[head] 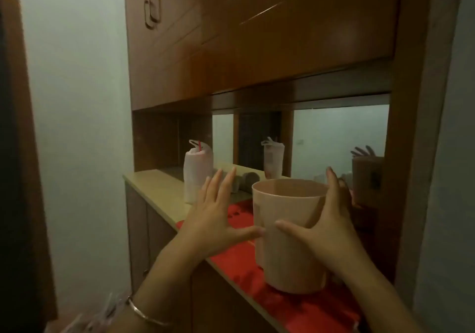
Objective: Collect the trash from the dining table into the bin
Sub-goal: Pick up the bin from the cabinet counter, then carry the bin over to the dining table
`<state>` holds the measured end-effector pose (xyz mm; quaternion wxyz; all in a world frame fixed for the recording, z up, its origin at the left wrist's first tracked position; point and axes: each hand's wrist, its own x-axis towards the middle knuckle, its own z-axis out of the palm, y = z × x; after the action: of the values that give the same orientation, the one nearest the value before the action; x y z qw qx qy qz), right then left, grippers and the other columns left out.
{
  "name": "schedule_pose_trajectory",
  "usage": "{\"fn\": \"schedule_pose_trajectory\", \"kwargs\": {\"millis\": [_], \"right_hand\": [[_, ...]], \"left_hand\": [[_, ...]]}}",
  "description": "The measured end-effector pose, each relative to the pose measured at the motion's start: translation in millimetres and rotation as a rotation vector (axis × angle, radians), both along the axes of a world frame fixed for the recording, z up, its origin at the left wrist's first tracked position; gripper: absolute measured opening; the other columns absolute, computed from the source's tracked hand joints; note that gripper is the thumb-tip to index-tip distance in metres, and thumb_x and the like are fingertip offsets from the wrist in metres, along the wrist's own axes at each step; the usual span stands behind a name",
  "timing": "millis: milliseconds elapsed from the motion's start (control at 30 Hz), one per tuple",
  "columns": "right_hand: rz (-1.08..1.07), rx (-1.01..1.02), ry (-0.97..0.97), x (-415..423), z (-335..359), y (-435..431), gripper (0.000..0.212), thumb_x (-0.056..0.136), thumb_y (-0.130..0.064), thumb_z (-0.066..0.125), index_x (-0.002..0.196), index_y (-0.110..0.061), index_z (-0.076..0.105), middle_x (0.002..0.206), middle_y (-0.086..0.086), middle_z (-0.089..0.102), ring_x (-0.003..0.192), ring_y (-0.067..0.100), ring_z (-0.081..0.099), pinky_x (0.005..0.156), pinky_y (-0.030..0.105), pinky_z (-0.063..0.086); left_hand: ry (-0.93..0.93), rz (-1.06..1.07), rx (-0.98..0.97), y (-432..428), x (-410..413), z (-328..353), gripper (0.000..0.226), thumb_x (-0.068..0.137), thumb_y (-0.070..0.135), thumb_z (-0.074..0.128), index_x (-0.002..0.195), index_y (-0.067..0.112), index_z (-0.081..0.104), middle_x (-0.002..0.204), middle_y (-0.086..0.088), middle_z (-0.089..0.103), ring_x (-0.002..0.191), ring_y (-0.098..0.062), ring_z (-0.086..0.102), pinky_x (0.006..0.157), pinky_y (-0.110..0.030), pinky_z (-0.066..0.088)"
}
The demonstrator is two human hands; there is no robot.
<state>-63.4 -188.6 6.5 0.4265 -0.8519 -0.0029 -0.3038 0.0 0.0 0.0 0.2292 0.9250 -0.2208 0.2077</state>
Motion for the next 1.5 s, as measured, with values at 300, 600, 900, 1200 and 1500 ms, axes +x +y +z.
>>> {"fn": "schedule_pose_trajectory", "kwargs": {"millis": [300,600,900,1200,1500], "right_hand": [[0.099,0.075,-0.05,29.4,-1.0,1.7,0.13,0.049,-0.032,0.085,0.131,-0.05,-0.014,0.151,-0.005,0.012,0.133,0.022,0.025,0.101,0.047,0.035],[0.34,-0.066,-0.091,59.1,23.7,102.0,0.127,0.034,-0.055,0.076,0.122,-0.062,-0.015,0.148,-0.014,0.009,0.132,0.016,0.022,0.102,0.051,0.038],[0.77,-0.142,-0.116,61.9,-3.0,328.0,0.123,0.048,-0.049,0.081,0.121,-0.061,-0.017,0.142,-0.024,0.0,0.121,0.007,0.022,0.092,0.033,0.036],[1.302,-0.036,0.081,14.3,-87.5,585.5,0.126,0.034,-0.06,0.079,0.119,-0.064,-0.015,0.136,-0.03,0.001,0.119,0.003,0.028,0.092,0.031,0.039],[1.662,-0.195,0.224,-20.2,-148.3,760.6,0.124,0.052,-0.037,0.085,0.111,-0.069,-0.02,0.14,-0.025,-0.006,0.118,0.001,0.018,0.089,0.019,0.027]], "left_hand": [[0.435,-0.475,-0.398,-12.3,51.9,-16.9,0.126,0.051,0.059,0.078,0.143,0.044,-0.006,0.15,0.015,0.024,0.136,-0.009,0.029,0.108,-0.029,0.033],[0.305,-0.46,-0.792,99.6,32.4,2.0,0.085,0.055,0.048,0.072,0.123,0.064,0.024,0.122,0.037,0.038,0.11,0.005,0.049,0.078,-0.015,0.051],[0.088,0.142,-1.343,288.0,-28.2,-10.7,0.069,0.073,0.046,0.063,0.13,0.033,0.027,0.113,0.005,0.048,0.102,-0.021,0.054,0.081,-0.037,0.053],[-0.146,0.758,-1.305,506.4,-144.7,-73.9,0.058,0.084,-0.002,0.043,0.133,0.029,0.037,0.116,-0.002,0.052,0.101,-0.02,0.052,0.071,-0.033,0.047],[-0.248,1.216,-1.276,634.9,-218.7,-120.1,0.074,0.086,-0.006,0.042,0.139,0.044,0.027,0.126,0.006,0.042,0.114,-0.023,0.047,0.09,-0.042,0.049]]}}
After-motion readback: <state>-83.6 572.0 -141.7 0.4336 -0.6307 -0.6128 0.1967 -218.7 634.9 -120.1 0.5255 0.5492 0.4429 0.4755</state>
